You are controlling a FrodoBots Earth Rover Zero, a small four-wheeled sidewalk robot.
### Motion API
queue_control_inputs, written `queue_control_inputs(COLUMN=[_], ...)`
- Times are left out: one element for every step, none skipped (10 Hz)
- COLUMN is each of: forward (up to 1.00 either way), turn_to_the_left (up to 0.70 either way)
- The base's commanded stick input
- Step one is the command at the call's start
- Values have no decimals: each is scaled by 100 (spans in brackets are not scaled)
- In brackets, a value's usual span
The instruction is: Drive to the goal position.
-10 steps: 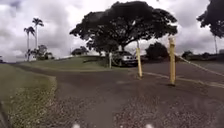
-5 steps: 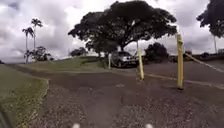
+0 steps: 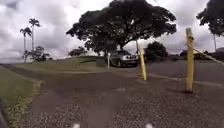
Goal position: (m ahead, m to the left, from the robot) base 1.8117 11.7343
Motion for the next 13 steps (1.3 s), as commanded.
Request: queue_control_inputs(forward=[0, 0, 0, 0, 0, 0, 0, 5, 5, 5, 5, 3, 0], turn_to_the_left=[0, 0, 0, 0, 0, 0, 0, 0, 0, 0, 9, 36, 70])
